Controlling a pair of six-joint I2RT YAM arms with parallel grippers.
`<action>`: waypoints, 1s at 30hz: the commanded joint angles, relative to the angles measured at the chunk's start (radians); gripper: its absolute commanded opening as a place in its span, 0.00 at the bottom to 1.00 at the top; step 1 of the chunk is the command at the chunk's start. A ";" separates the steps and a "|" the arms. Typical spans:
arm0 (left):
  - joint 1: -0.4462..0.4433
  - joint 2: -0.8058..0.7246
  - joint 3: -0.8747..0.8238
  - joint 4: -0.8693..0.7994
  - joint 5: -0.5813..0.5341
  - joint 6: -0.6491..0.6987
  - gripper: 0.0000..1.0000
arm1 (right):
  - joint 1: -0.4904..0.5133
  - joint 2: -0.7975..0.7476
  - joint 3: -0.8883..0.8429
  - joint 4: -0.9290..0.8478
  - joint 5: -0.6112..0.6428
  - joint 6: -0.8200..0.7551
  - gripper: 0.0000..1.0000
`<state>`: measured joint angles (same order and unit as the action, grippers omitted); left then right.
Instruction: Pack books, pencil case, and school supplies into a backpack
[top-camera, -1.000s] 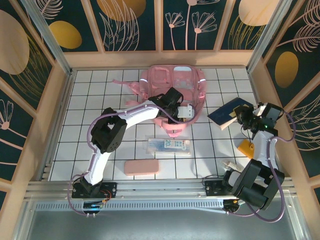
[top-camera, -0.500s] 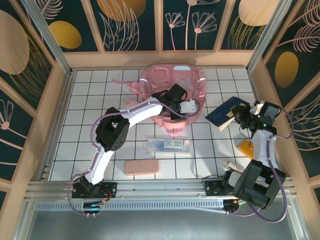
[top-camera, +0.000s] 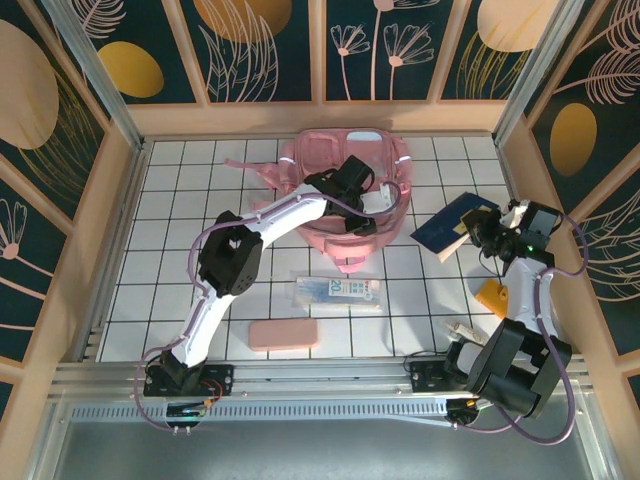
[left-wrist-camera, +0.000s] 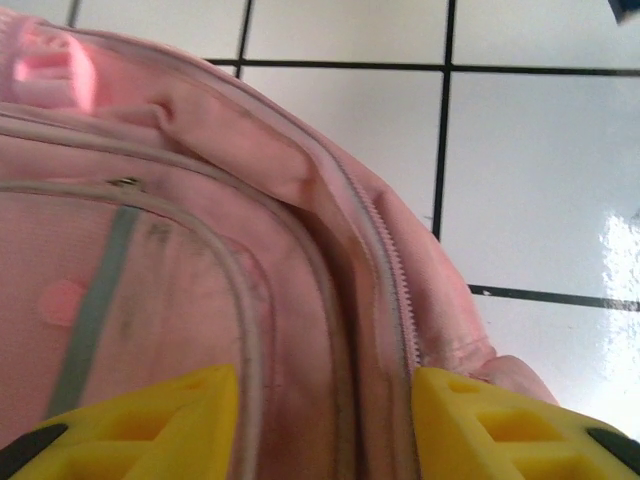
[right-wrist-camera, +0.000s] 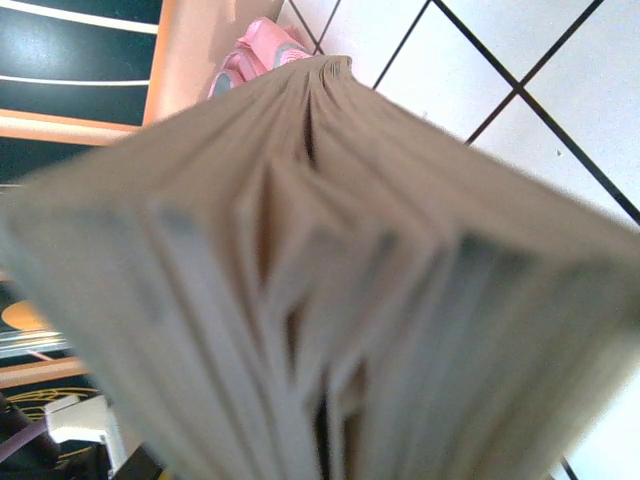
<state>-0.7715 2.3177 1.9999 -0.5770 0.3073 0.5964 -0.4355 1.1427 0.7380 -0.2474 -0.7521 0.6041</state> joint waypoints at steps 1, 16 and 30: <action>-0.003 0.025 0.024 -0.043 0.058 -0.031 0.52 | 0.009 0.009 0.034 0.004 -0.012 -0.021 0.00; -0.003 0.038 0.101 -0.072 0.038 -0.009 0.00 | 0.033 0.017 0.034 0.008 -0.039 -0.018 0.00; -0.045 -0.146 0.149 0.031 -0.253 0.053 0.00 | 0.224 0.048 -0.033 0.070 -0.296 0.051 0.00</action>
<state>-0.7921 2.2692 2.1040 -0.6346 0.2108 0.6285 -0.2516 1.1786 0.7254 -0.2310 -0.9279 0.6163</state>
